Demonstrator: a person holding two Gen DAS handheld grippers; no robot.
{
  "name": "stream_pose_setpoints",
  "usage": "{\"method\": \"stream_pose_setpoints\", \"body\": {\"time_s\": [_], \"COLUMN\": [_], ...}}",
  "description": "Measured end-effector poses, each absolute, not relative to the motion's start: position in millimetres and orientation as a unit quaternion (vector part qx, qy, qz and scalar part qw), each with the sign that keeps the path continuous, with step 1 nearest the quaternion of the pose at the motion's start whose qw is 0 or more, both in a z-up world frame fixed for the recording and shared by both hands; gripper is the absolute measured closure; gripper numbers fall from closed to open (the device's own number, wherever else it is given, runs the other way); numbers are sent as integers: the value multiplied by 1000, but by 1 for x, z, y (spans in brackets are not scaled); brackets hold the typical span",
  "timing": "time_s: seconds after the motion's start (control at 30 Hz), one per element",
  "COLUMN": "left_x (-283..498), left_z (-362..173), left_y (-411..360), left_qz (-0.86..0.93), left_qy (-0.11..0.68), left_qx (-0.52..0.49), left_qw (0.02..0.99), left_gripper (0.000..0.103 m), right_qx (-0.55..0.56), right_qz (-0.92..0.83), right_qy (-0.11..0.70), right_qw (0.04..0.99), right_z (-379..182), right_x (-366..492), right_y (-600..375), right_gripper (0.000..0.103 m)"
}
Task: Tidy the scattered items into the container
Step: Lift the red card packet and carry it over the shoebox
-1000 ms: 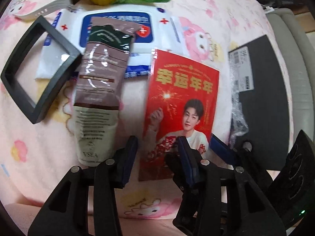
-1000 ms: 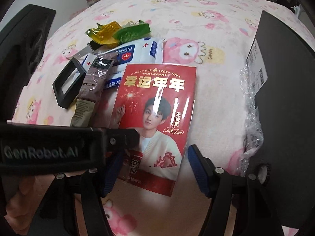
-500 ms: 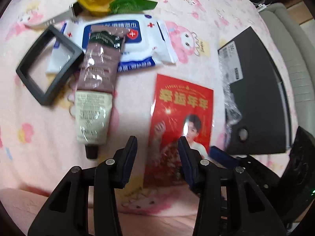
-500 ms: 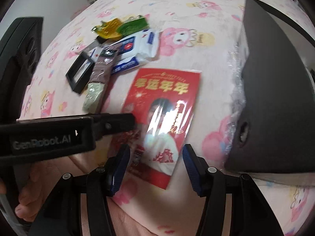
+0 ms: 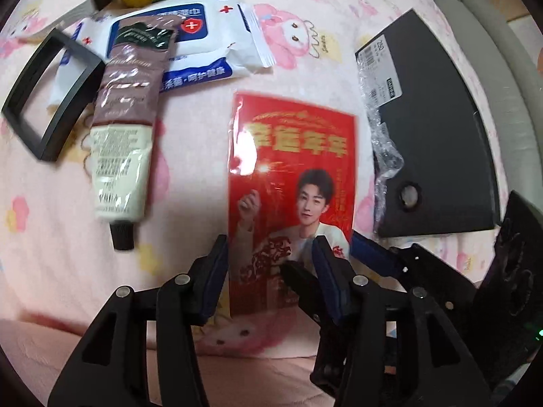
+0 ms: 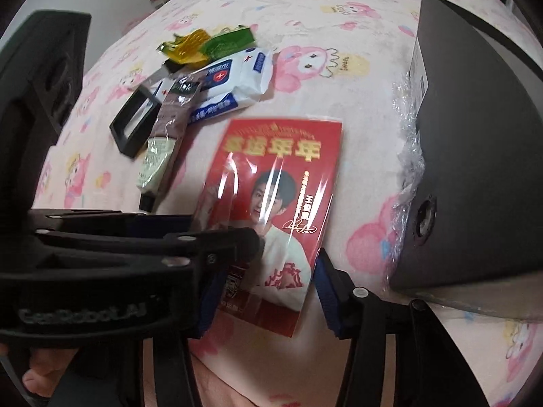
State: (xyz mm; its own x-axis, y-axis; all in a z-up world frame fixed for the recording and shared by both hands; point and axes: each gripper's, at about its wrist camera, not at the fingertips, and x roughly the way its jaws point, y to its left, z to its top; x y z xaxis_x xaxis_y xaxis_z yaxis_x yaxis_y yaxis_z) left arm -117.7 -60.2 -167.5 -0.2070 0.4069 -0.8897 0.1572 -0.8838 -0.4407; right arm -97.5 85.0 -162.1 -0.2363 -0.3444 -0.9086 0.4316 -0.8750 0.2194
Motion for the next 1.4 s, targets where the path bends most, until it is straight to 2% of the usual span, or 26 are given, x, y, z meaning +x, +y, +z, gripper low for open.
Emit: {"method": "stream_pose_setpoints", "body": {"time_s": [0.2,0.37,0.6,0.87,1.1,1.4], "left_x": [-132,-128,-96,-74,-112,-162], "left_z": [-185,-177,-139,-82,-39,-29], "left_y": [-78,-69,-72,-66,-29,33], "left_qz": [725,731,761,792,810,804], "left_qy": [-270,-248,-296,-282,-261,-236], "left_qx": [-632,-630,-563,-522,-497,-506], "left_qw": [52,84,132,146,171,203], "left_gripper": [55,54,58,60,60,60], "right_qx": [566,557,539,513,490,472], "right_qz": [-788,-793,-806,-815,-822,-837], "right_qy": [21,35,10,-8,-12,-11], "right_qw": [243,243,243,269,291,275], "right_z": [-164,-156,-127,-84,-45,-26], "right_x": [-101,-95,-93,-92,-118,-152], "right_y": [95,106,114,104,114,171], "right_gripper": [57,62,62,62,62,62]}}
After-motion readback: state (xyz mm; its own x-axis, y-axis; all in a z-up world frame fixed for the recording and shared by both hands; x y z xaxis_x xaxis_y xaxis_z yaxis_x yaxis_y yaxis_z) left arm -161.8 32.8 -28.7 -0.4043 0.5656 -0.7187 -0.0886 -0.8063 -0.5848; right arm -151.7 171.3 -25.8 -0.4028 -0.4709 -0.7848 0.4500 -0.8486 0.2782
